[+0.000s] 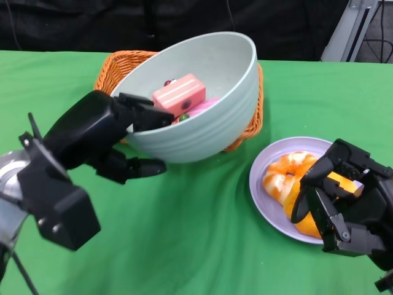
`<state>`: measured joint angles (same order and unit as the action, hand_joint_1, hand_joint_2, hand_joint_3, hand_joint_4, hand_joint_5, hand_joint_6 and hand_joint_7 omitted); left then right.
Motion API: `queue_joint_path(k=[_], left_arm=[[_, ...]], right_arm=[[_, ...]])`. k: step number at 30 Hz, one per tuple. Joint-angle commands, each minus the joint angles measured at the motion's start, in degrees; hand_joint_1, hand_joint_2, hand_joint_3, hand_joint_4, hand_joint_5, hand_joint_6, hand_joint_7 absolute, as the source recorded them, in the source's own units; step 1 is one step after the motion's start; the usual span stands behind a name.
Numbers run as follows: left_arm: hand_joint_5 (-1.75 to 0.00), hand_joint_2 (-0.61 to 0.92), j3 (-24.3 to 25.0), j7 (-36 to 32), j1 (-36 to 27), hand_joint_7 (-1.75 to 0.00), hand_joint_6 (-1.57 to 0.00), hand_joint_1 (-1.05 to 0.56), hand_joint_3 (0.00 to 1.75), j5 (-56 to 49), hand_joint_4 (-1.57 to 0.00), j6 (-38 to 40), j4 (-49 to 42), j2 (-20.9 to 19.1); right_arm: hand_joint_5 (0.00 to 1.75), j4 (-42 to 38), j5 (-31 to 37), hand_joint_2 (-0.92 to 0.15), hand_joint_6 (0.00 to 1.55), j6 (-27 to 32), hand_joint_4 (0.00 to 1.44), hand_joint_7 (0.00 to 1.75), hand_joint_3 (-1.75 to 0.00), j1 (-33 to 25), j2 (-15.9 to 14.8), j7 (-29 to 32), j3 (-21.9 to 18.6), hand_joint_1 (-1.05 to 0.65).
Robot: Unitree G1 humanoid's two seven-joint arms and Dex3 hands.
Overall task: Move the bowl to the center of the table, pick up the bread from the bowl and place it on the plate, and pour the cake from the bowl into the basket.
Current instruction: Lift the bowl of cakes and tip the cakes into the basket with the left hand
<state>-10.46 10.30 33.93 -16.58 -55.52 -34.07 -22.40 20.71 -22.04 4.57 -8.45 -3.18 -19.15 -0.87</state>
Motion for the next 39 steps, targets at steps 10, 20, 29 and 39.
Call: queue_joint_path(k=[10, 20, 29, 39], left_arm=[[-1.54, 0.68, 0.7, -3.4, 7.9, -1.04, -0.82, -0.26, 0.76, -1.9, -0.78, 1.8, -6.6, 5.5], [-1.72, 0.77, 1.2, -1.7, 14.6, -1.28, -0.73, -0.26, 0.68, 3.1, -0.75, 8.7, -12.8, 14.4], [-1.75, 0.82, 4.8, -1.2, 20.5, -1.27, -0.75, -0.28, 0.60, 9.5, -0.80, 14.2, -19.3, 20.9], [-1.73, 0.68, 13.5, 4.6, 26.2, -1.43, -0.72, -0.29, 0.86, 23.2, -0.78, 30.2, -22.6, 28.5]], right_arm=[[1.58, -0.7, 1.1, -0.46, 0.67, -1.7, 0.73, 1.32, -1.08, -1.1, -0.9, -0.8, 0.9, -0.13], [1.60, -2.0, 2.2, -0.45, 0.67, -4.1, 0.73, 1.34, -1.09, -1.7, -0.8, -2.1, 1.3, -0.14], [1.60, -3.6, 2.7, -0.47, 0.65, -5.6, 0.70, 1.36, -1.11, -1.6, -1.2, -3.5, 1.4, -0.09], [1.61, -4.3, 3.1, -0.47, 0.62, -7.2, 0.68, 1.37, -1.09, -2.3, -1.2, -4.4, 1.6, -0.10]])
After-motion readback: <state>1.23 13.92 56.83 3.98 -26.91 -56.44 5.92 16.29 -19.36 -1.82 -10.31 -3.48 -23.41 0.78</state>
